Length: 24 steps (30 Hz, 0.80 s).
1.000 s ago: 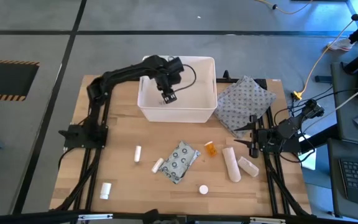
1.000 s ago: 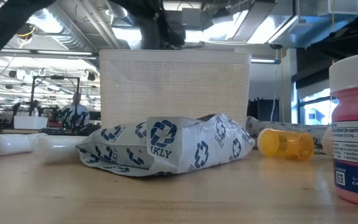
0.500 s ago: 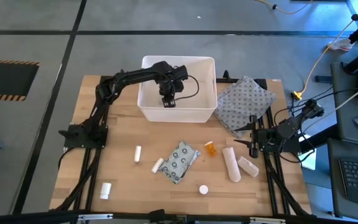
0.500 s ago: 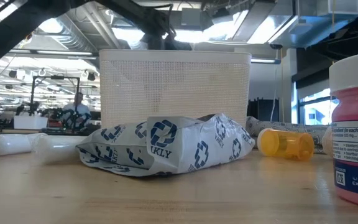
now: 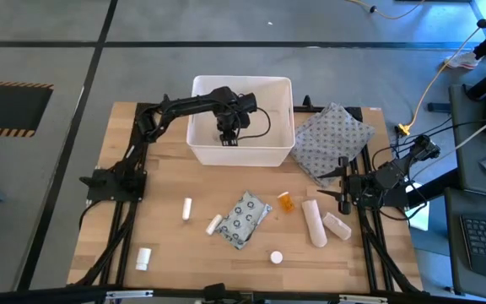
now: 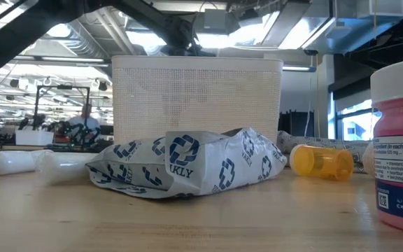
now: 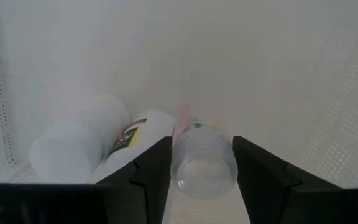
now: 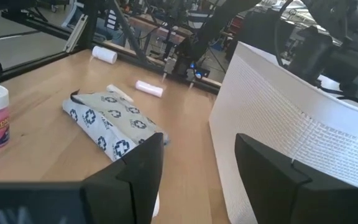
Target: Pick & place medical supplies in basket/bin
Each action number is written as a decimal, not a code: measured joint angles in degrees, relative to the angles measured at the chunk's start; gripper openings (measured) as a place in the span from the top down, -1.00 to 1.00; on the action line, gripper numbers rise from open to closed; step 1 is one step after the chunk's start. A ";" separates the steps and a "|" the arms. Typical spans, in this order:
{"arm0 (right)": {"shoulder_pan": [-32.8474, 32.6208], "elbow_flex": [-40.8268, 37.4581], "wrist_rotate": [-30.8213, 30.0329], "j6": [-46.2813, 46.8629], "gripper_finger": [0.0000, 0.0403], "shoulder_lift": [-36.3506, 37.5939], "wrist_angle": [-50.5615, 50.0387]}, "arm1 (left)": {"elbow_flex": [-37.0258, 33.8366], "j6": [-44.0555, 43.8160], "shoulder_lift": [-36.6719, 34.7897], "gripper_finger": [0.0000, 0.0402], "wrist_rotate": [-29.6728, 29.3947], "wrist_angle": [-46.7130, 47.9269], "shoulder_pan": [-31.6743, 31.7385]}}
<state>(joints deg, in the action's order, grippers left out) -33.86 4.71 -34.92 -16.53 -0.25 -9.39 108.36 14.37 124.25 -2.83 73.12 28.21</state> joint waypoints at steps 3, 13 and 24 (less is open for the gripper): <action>0.00 0.00 0.00 0.02 0.00 0.00 0.02 | 0.00 -0.05 0.00 0.13 0.22 -0.02 0.00; -0.01 0.00 0.00 0.02 0.00 0.00 0.07 | 2.05 -0.15 0.00 0.05 0.45 2.00 0.00; 0.01 0.00 -0.04 8.91 0.00 0.02 0.86 | 17.64 -2.48 -7.07 0.05 0.11 3.41 -0.09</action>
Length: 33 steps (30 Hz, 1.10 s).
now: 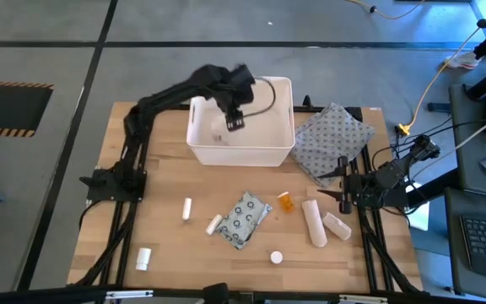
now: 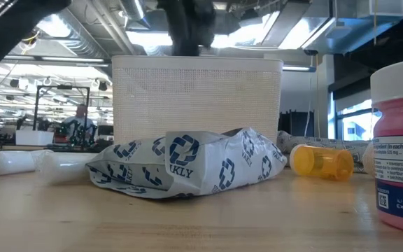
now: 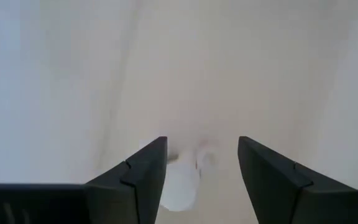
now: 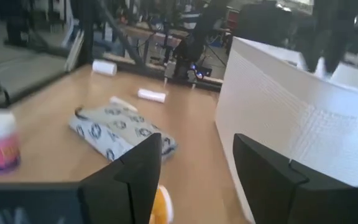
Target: Pick & place medical supplies in basket/bin
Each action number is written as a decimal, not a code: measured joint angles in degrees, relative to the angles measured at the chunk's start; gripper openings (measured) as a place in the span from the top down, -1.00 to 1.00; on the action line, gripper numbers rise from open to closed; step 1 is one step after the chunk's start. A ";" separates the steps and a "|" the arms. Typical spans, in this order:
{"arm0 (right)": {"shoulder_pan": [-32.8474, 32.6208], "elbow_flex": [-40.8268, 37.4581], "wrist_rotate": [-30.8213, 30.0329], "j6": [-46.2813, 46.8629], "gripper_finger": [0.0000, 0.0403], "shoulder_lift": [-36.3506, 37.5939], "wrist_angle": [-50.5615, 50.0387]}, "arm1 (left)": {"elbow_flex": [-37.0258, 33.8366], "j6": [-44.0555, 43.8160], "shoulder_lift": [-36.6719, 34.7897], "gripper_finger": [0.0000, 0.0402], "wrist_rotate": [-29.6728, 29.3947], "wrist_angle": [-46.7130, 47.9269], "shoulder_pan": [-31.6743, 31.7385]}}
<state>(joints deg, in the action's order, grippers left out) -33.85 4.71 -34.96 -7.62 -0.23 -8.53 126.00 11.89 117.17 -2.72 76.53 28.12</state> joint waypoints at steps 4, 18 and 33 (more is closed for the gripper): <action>-0.01 0.00 0.07 4.68 0.00 0.00 3.88 | -0.88 -1.70 -7.19 0.06 4.46 -7.34 -0.15; 0.00 9.73 0.13 35.27 0.00 -6.36 -7.40 | -38.96 -3.88 -39.67 0.07 14.38 -37.21 -3.97; 6.58 30.84 -0.12 52.42 0.00 -44.78 -18.74 | -91.44 -14.55 -76.39 0.07 14.41 -76.26 -4.90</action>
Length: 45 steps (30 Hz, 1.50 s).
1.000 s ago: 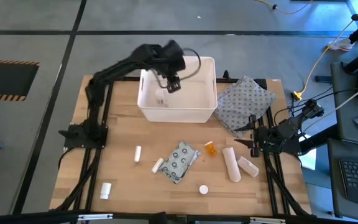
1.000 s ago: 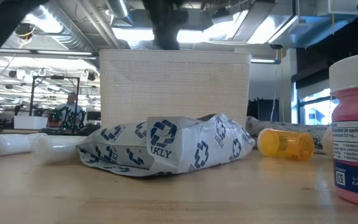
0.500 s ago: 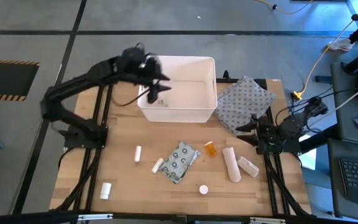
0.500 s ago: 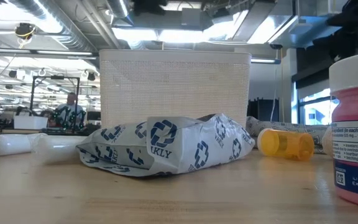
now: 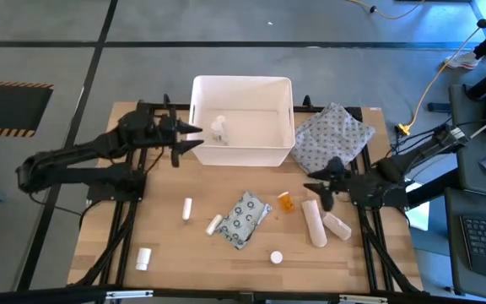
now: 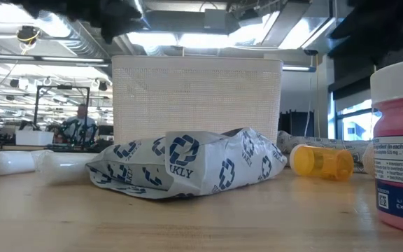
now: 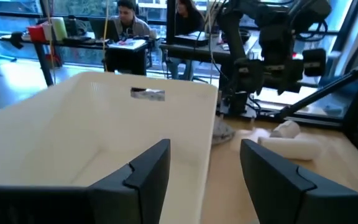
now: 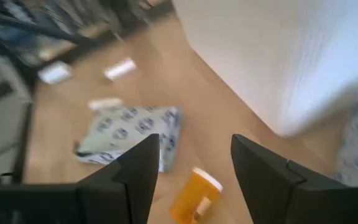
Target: Pick & place medical supplies in basket/bin
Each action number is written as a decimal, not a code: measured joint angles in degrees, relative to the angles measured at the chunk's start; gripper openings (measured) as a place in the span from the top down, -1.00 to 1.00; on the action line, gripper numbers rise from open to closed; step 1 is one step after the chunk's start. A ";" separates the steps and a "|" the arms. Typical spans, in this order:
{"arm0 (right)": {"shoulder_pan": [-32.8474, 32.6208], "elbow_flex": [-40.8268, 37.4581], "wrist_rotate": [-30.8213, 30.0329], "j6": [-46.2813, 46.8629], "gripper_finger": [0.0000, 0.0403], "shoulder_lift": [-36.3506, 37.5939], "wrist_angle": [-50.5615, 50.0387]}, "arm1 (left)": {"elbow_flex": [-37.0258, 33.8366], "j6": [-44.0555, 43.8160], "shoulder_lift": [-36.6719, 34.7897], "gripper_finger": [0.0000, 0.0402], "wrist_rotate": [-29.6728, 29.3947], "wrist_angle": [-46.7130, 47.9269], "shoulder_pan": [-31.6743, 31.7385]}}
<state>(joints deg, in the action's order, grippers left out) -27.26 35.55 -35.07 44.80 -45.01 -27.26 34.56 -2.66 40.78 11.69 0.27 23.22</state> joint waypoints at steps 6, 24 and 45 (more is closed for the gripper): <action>4.89 4.51 4.61 5.21 0.00 -13.11 -2.00 | -9.55 -3.68 -9.19 0.07 0.01 -1.86 0.00; 8.59 6.38 7.26 5.05 0.00 -29.57 4.08 | -27.39 -6.66 -33.76 0.07 -0.10 -0.64 0.00; 15.16 6.38 18.32 8.70 0.00 -38.84 7.73 | -29.61 -6.66 -35.70 0.07 -0.08 0.19 0.00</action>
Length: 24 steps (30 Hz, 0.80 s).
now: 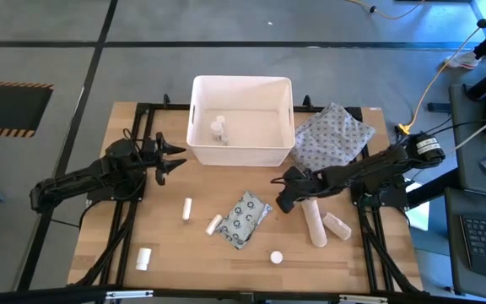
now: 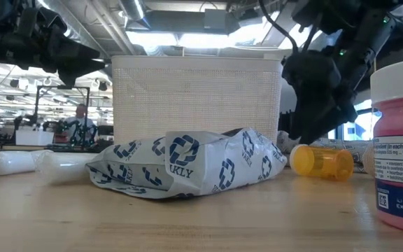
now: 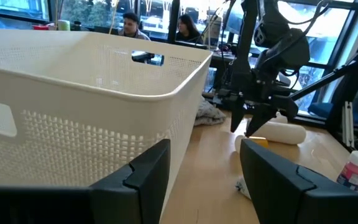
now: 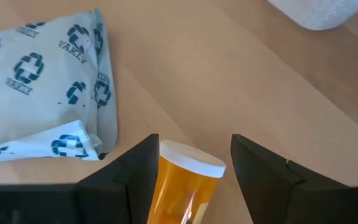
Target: Pick & place medical supplies in basket/bin
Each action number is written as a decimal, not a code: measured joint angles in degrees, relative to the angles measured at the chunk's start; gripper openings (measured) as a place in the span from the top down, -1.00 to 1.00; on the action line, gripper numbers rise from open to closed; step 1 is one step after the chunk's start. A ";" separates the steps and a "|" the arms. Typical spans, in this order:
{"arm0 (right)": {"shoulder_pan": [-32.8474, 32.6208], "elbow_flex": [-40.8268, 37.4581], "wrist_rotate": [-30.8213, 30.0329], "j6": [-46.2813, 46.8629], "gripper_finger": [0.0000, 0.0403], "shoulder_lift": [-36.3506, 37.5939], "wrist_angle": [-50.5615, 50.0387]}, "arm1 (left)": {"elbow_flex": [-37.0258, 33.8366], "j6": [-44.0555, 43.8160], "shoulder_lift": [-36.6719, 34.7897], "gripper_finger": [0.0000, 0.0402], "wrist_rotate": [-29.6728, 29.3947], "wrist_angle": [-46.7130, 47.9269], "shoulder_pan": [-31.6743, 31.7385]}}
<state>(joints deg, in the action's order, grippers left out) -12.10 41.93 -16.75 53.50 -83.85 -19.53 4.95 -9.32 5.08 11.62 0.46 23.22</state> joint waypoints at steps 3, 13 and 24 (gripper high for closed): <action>0.00 0.00 -0.02 -1.44 0.00 -0.15 -0.07 | 0.00 0.00 0.00 0.07 0.00 -0.01 0.00; 0.00 -0.02 -0.05 -3.15 0.00 0.39 1.84 | 0.00 0.00 0.00 0.07 0.02 -0.03 0.00; 0.00 -0.02 0.29 -6.71 -0.11 0.39 1.73 | 0.00 0.00 0.00 0.07 0.04 -0.03 0.00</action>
<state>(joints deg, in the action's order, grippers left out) -12.10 41.91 -16.46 46.79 -83.46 -17.80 4.95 -9.32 5.08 11.66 0.43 23.22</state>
